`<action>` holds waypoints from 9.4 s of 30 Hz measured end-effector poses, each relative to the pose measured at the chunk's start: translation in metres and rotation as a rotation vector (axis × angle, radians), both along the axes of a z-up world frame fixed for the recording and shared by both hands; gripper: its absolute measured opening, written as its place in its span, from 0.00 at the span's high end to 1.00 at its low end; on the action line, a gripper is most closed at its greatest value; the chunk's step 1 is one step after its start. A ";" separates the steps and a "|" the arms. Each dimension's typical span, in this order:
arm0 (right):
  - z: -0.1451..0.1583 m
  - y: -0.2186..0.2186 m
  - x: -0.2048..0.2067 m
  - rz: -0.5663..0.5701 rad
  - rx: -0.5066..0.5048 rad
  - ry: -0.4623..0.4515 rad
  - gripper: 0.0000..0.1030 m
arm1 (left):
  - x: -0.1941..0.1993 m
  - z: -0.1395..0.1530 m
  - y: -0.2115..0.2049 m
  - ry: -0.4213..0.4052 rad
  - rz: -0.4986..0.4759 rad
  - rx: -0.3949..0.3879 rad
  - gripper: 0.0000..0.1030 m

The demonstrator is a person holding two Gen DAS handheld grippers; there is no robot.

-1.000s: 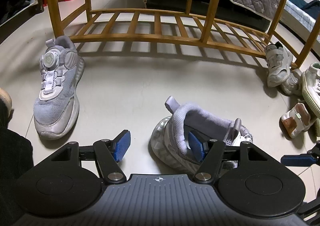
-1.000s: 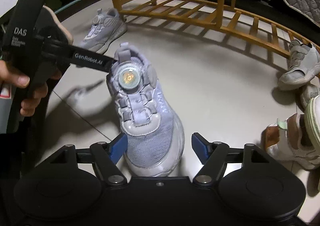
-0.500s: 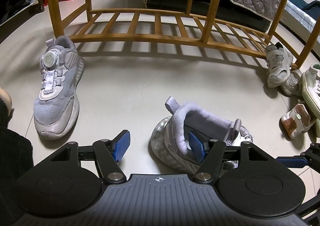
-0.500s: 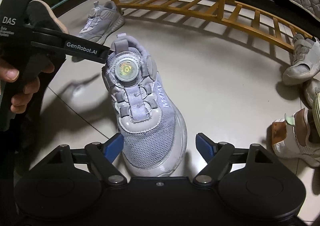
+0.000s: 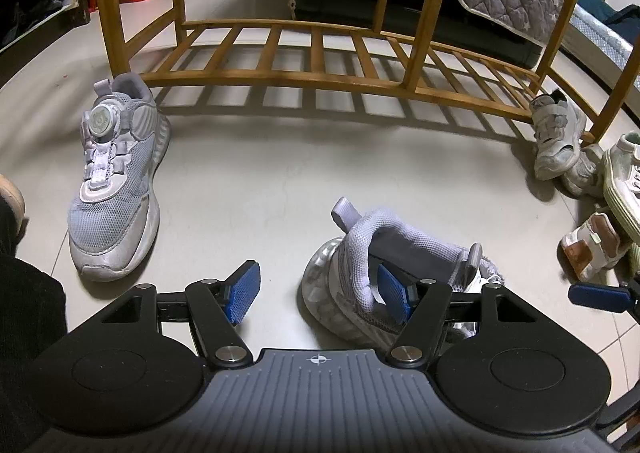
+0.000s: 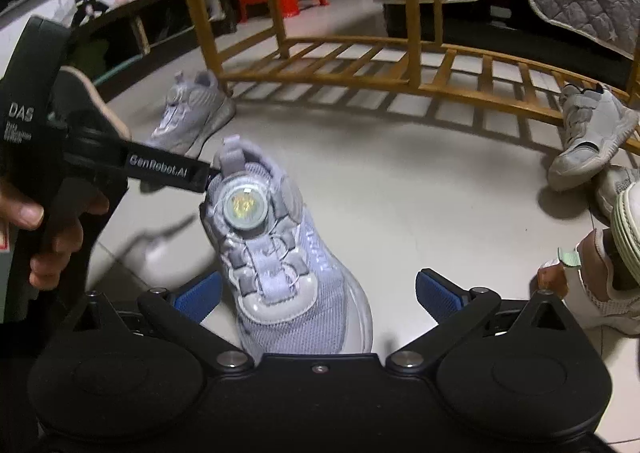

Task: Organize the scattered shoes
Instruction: 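Loosen and regrip the sneaker toe with the right tool while the left tool holds the collar, then open the left tool off the collar while the right tool lifts the sneaker by its toe, then carry the dial sneaker in the right tool toward the rack, then set the dial sneaker beside its matching dial sneaker by the rack, then open the right tool and pull back from the paired sneakers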

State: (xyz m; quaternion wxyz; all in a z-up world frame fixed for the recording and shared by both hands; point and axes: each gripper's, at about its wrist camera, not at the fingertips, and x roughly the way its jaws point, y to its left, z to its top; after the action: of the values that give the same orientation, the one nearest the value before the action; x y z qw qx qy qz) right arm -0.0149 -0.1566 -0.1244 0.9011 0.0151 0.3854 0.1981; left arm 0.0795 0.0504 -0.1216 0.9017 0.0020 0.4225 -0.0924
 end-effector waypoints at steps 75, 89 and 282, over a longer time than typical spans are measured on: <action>-0.003 0.072 0.033 0.321 -0.283 0.027 0.24 | -0.003 0.018 0.020 -0.040 0.066 -0.077 0.35; -0.005 0.079 0.030 0.428 -0.330 0.027 0.41 | 0.000 0.021 0.032 -0.048 0.129 -0.102 0.34; 0.058 -0.109 0.010 -0.485 -0.132 0.001 0.24 | -0.021 0.092 -0.028 -0.069 0.082 -0.038 0.35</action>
State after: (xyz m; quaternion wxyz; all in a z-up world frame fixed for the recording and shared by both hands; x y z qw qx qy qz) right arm -0.0051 -0.2657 -0.0662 0.9212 0.0485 0.3829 -0.0493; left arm 0.0583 0.0226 -0.0298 0.9187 -0.0293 0.3889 -0.0632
